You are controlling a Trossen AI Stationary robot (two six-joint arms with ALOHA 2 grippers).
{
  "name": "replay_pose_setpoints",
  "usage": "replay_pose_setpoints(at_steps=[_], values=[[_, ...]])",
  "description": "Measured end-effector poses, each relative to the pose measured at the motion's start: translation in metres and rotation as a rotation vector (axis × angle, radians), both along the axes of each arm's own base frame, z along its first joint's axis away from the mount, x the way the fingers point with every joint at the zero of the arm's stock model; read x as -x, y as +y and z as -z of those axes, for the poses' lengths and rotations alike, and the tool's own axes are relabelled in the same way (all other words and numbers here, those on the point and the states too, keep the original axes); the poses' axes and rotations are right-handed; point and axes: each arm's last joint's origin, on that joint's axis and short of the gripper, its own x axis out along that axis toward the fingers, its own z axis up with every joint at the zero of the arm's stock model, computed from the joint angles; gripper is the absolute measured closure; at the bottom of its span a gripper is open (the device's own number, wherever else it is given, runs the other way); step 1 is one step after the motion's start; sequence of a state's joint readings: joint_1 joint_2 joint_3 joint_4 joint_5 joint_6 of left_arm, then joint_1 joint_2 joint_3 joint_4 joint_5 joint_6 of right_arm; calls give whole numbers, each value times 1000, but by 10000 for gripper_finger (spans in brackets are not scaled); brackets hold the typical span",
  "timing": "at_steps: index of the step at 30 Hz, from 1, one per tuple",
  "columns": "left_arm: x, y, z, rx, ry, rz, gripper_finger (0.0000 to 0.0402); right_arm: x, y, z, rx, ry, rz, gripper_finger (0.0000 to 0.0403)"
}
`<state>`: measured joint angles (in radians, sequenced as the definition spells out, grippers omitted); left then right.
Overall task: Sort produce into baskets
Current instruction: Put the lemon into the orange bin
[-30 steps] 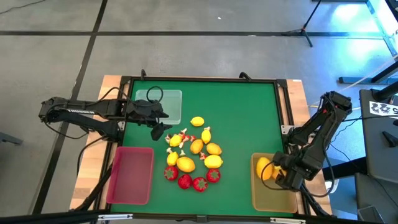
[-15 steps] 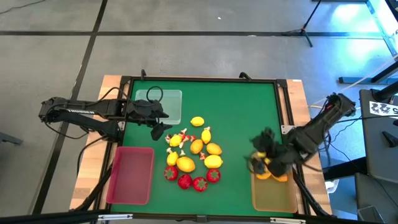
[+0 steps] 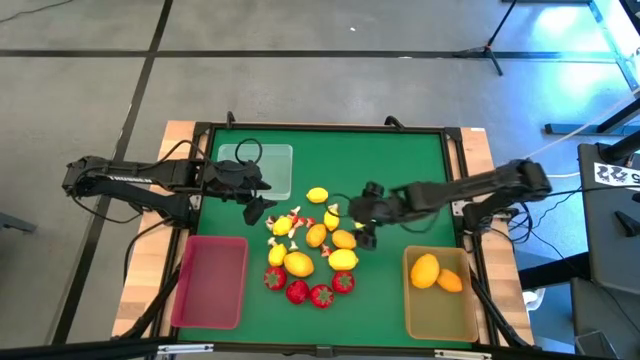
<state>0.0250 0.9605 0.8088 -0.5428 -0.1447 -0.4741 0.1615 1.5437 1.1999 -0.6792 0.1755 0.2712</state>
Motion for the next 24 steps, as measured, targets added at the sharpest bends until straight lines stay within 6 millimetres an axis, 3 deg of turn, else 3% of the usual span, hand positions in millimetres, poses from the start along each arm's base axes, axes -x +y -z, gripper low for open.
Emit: replay_pose_setpoints(at_steps=[4,10,24], values=[[0,0,0,0,4,1,123,-16,-10,28,-46,92,-16,33],[0,0,0,-1,3,1,123,-35,-9,55,-139,102,-64,33],[0,0,1,5,6,-4,123,-55,6,92,-238,114,-97,33]])
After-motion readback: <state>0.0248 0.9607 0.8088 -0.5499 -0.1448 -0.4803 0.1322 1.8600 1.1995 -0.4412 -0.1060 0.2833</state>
